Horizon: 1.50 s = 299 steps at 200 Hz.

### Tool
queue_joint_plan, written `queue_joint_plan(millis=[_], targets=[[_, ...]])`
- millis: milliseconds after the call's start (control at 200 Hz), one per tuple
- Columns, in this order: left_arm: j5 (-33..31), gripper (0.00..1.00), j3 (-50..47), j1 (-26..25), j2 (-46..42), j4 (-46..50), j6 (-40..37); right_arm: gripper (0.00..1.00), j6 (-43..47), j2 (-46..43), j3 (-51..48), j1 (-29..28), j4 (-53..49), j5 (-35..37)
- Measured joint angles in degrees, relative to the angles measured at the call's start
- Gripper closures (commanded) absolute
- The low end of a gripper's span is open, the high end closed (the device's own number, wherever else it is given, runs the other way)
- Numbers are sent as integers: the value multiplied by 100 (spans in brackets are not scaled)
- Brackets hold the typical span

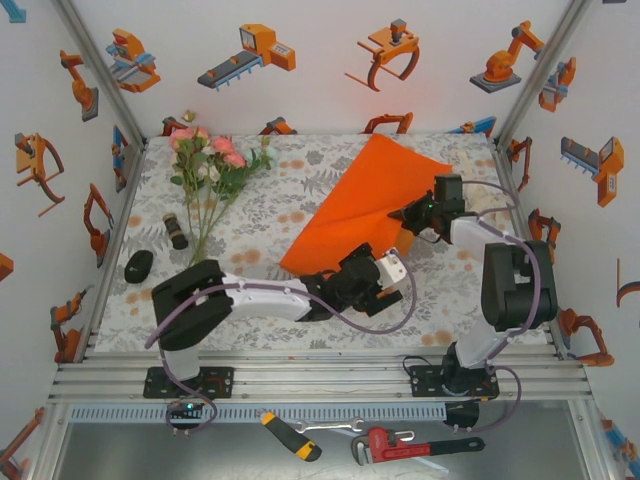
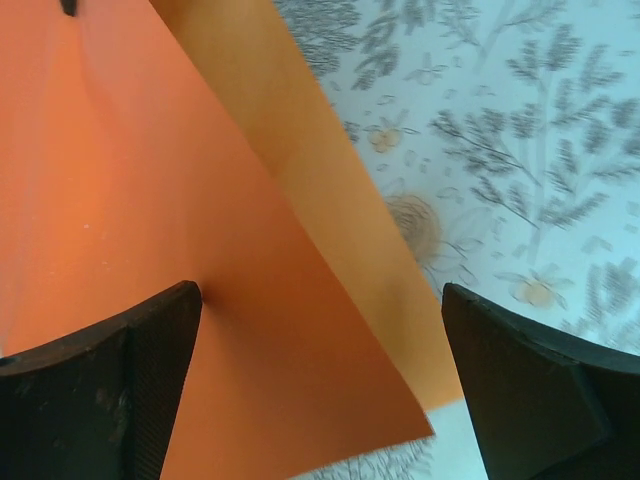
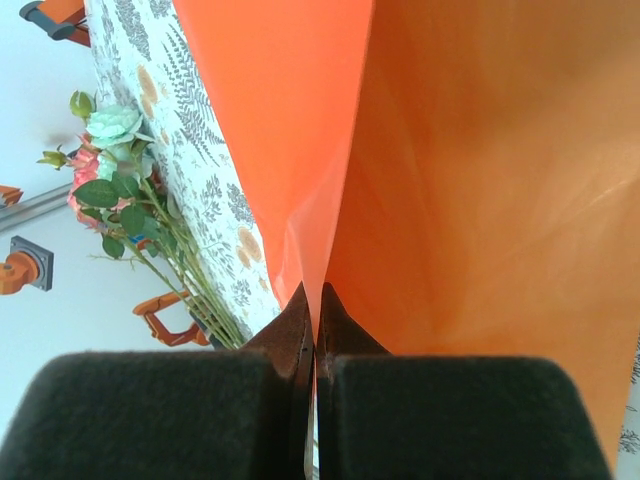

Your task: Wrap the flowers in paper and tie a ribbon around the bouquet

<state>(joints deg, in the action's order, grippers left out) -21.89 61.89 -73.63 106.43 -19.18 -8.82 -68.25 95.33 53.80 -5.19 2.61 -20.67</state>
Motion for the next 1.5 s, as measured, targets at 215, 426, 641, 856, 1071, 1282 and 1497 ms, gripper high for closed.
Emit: queue_joint_plan(millis=[215, 426, 641, 856, 1071, 1282, 1497], targets=[[-1005, 100, 369, 63, 87, 87, 210, 70, 339, -2, 238, 7, -457, 57], [50, 100, 601, 863, -796, 763, 2020, 50, 1139, -785, 208, 448, -678, -597], [1010, 100, 503, 1517, -1510, 837, 3779, 69, 1762, -3270, -911, 730, -610, -142], [1902, 100, 455, 2142, -1558, 986, 5488, 100, 1362, -2905, -1954, 669, 68, -28], [2188, 100, 391, 2221, -1572, 918, 6216, 100, 1097, -1478, -2035, 243, 758, -85], [2116, 100, -245, 2553, -2079, 1025, 6548, 100, 1067, -739, -2009, 232, 881, 201], [1609, 100, -811, 3274, -2741, 1405, 6540, 100, 1045, -798, -2275, 236, 966, 474]])
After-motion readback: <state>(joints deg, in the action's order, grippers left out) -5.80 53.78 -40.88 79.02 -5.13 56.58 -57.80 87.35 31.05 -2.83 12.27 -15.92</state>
